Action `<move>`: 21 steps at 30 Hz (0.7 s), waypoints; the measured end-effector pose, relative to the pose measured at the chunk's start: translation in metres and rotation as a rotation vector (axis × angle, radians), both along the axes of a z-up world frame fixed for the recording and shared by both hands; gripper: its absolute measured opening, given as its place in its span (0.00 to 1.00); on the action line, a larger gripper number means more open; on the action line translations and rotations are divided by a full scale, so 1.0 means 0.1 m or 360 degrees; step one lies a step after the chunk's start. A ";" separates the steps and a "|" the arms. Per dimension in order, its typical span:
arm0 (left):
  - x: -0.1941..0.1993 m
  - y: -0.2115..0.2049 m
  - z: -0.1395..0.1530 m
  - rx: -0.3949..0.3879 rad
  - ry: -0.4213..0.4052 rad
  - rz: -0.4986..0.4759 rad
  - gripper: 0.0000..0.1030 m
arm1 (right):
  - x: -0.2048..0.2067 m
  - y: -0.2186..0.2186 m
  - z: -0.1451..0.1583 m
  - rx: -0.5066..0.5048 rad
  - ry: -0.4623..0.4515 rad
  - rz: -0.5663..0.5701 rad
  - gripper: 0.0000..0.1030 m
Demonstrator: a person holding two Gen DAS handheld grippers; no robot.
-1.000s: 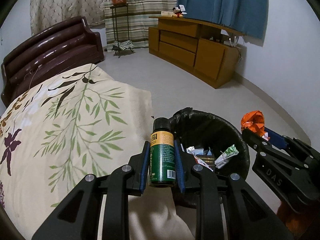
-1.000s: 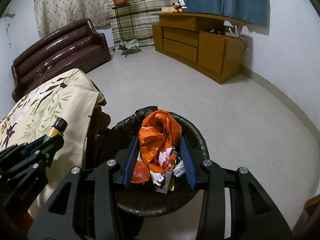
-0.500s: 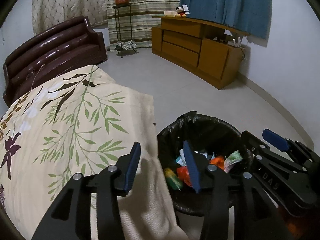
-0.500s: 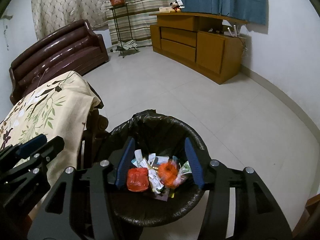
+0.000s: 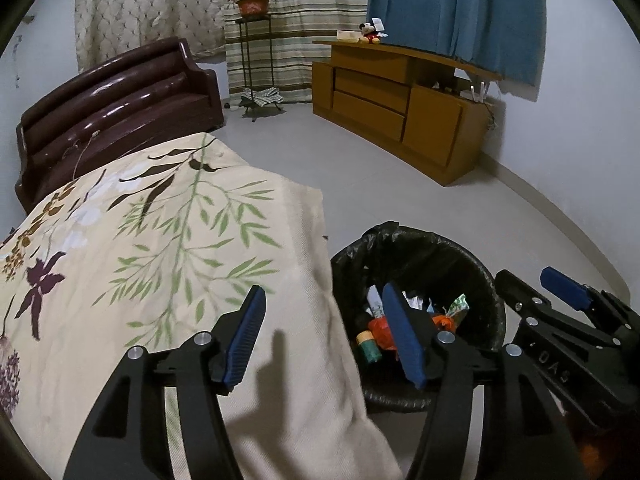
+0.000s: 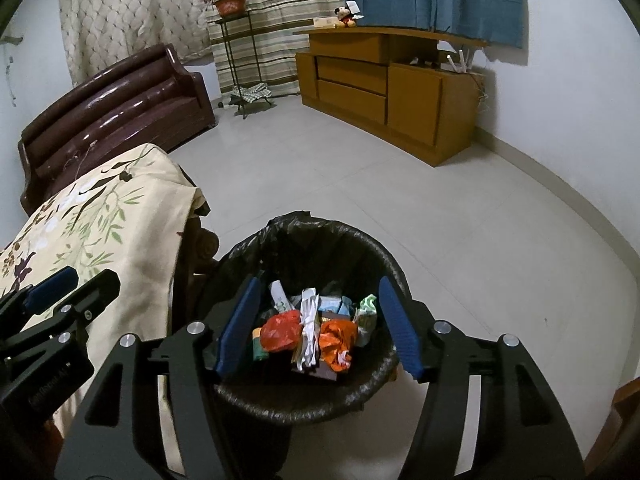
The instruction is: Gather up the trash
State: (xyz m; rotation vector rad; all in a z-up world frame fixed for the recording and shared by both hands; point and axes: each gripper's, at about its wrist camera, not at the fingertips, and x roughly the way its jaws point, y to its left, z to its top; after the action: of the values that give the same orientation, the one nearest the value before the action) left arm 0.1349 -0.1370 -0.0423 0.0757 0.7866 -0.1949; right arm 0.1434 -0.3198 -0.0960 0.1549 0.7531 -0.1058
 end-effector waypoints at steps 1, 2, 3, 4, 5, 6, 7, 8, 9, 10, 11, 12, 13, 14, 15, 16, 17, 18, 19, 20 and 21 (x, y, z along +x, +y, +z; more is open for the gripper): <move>-0.03 0.02 0.01 0.0006 -0.0004 0.0009 0.60 | -0.03 0.01 0.01 -0.0001 -0.0003 0.0001 0.59; -0.06 0.05 0.02 0.0013 -0.0009 0.0022 0.61 | -0.07 0.03 0.03 -0.0002 -0.0007 0.0004 0.59; -0.10 0.07 0.03 0.0023 -0.0020 0.0037 0.64 | -0.10 0.05 0.05 -0.0004 -0.0010 0.0011 0.60; -0.15 0.10 0.05 0.0032 -0.0034 0.0050 0.65 | -0.13 0.07 0.07 -0.0012 -0.0015 0.0021 0.61; -0.17 0.11 0.07 0.0034 -0.0040 0.0055 0.65 | -0.16 0.10 0.08 -0.0021 -0.0019 0.0025 0.62; -0.21 0.13 0.09 0.0034 -0.0047 0.0061 0.67 | -0.20 0.12 0.10 -0.0033 -0.0027 0.0029 0.66; -0.24 0.15 0.10 0.0035 -0.0052 0.0069 0.68 | -0.22 0.13 0.12 -0.0039 -0.0034 0.0034 0.67; -0.28 0.17 0.11 0.0040 -0.0060 0.0080 0.68 | -0.26 0.15 0.14 -0.0046 -0.0043 0.0038 0.67; -0.31 0.18 0.12 0.0039 -0.0065 0.0083 0.68 | -0.29 0.17 0.16 -0.0053 -0.0049 0.0044 0.67; -0.34 0.20 0.13 0.0038 -0.0071 0.0086 0.69 | -0.32 0.20 0.18 -0.0055 -0.0055 0.0050 0.67; -0.37 0.23 0.16 0.0038 -0.0075 0.0095 0.70 | -0.34 0.22 0.19 -0.0057 -0.0061 0.0055 0.67; -0.40 0.24 0.16 0.0043 -0.0079 0.0106 0.71 | -0.37 0.24 0.21 -0.0060 -0.0065 0.0058 0.67; -0.42 0.25 0.18 0.0048 -0.0085 0.0117 0.71 | -0.39 0.25 0.23 -0.0063 -0.0071 0.0062 0.68; -0.46 0.27 0.20 0.0052 -0.0098 0.0124 0.71 | -0.42 0.26 0.25 -0.0065 -0.0078 0.0066 0.68; -0.50 0.30 0.21 0.0054 -0.0112 0.0130 0.72 | -0.45 0.27 0.27 -0.0065 -0.0085 0.0069 0.68; -0.52 0.32 0.23 0.0056 -0.0123 0.0135 0.72 | -0.46 0.28 0.28 -0.0065 -0.0088 0.0071 0.68; -0.55 0.33 0.25 0.0055 -0.0129 0.0139 0.72 | -0.49 0.29 0.30 -0.0065 -0.0094 0.0074 0.68; -0.59 0.37 0.26 0.0052 -0.0137 0.0148 0.72 | -0.52 0.29 0.32 -0.0067 -0.0103 0.0077 0.69; -0.61 0.38 0.27 0.0050 -0.0140 0.0154 0.72 | -0.55 0.30 0.34 -0.0070 -0.0111 0.0078 0.69; -0.63 0.41 0.29 0.0048 -0.0147 0.0165 0.72 | -0.58 0.31 0.35 -0.0072 -0.0116 0.0078 0.69; -0.66 0.43 0.29 0.0047 -0.0152 0.0172 0.73 | -0.61 0.33 0.37 -0.0076 -0.0123 0.0080 0.70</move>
State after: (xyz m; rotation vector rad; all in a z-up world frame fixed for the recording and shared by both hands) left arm 0.0686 -0.0944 -0.0136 0.0695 0.6964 -0.0768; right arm 0.0824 -0.2869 -0.0588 0.0940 0.6766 -0.0697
